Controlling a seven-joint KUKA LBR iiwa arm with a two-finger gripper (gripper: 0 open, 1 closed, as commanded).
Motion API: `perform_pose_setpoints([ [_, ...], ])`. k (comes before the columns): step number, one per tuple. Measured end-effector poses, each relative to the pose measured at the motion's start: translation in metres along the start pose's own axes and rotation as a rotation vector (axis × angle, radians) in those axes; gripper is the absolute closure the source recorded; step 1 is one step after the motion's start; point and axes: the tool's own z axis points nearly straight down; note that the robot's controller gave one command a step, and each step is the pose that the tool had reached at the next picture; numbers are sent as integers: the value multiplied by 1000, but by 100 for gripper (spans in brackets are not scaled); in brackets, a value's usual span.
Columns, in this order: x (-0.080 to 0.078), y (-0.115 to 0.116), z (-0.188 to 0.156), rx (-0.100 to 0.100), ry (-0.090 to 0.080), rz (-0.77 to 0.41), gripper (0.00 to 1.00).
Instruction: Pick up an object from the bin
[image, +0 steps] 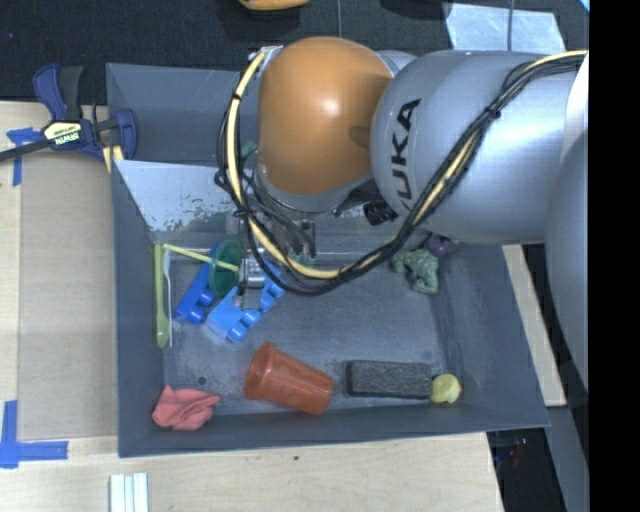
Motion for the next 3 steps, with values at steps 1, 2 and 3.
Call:
perform_pose_setpoints([
  [1,-2,-1,-5,-2,-9,3,0],
  [2,7,-2,16,-2,-15,-89,0],
  [3,10,-81,70,-1,-11,-103,100],
])
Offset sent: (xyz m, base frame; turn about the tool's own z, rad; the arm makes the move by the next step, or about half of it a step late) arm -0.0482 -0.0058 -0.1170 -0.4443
